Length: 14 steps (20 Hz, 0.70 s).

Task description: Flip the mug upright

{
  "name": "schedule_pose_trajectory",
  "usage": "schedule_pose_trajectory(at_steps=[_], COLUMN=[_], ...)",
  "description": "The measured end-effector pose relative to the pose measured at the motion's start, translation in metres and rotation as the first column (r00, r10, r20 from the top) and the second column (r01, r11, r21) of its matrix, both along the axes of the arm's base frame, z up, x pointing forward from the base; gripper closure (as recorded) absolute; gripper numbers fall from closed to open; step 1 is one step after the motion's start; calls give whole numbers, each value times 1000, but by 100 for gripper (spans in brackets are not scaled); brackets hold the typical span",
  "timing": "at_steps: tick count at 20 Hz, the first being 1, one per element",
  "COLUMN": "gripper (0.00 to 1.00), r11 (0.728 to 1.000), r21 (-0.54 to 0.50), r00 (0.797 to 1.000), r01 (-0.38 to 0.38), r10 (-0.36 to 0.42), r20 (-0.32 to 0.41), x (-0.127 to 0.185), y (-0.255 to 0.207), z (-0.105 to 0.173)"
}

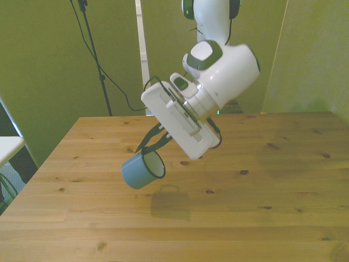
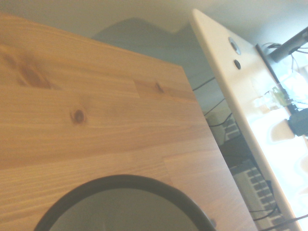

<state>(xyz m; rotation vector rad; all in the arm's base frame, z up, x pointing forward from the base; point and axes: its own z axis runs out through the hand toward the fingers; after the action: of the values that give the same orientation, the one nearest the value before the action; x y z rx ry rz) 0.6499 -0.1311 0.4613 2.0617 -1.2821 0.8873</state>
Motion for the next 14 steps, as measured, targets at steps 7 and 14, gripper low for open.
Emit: schedule_pose_trajectory(at_steps=[7,14], gripper=[100,100], r11=[922,760], r21=[366,612], r00=[992,976], r01=[-124,-217], r10=[103,191], r20=[75,109], x=[-14,-16], y=[40,59], z=[32,16])
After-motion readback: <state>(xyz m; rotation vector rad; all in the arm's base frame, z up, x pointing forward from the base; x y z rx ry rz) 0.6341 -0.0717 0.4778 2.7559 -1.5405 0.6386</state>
